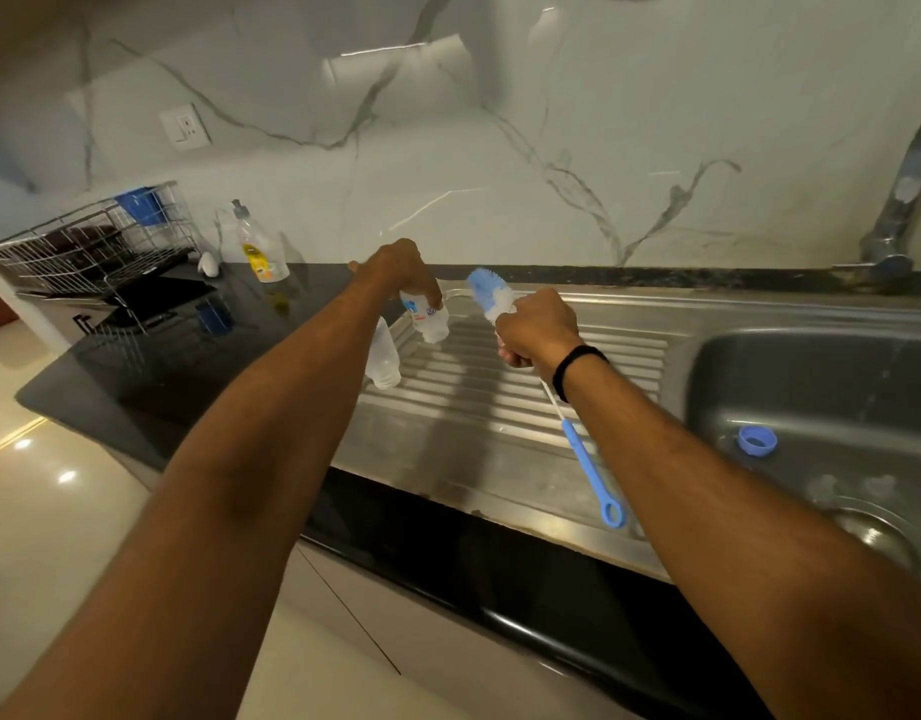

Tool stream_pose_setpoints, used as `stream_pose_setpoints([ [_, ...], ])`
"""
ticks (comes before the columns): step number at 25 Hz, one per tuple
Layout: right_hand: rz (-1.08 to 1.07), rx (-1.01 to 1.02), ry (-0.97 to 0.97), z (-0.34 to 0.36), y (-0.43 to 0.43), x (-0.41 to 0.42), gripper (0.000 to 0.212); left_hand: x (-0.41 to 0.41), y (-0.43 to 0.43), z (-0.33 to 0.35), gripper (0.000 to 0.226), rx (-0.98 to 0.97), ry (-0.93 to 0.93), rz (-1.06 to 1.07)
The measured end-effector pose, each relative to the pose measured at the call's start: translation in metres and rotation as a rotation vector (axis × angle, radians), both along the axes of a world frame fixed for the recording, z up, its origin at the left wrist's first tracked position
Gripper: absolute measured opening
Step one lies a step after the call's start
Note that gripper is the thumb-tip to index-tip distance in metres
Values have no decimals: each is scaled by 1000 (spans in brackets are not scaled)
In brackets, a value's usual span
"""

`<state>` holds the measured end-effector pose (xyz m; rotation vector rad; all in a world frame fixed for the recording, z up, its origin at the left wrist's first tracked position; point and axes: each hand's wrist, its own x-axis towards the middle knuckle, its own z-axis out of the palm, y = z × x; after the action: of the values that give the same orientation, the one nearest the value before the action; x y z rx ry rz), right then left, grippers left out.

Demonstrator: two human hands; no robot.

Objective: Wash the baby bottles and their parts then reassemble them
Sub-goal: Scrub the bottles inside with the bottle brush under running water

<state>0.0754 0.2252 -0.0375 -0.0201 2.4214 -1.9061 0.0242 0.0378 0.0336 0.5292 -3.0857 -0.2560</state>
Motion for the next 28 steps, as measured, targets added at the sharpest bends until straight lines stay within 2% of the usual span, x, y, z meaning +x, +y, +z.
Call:
stream_pose_setpoints([
  [4, 1, -104, -88, -14, -22, -13, 15, -12, -15, -13, 58, -14, -70, 35],
  [9, 17, -162, -132, -22, -39, -16, 12, -21, -29, -26, 49, -24, -105, 58],
  [12, 25, -188, -149, -24, -44, -14, 13, -22, -31, -27, 56, -7, -98, 41],
  [28, 12, -127, -115, -29, -31, -12, 17, -23, -27, -31, 54, -84, -163, 73],
])
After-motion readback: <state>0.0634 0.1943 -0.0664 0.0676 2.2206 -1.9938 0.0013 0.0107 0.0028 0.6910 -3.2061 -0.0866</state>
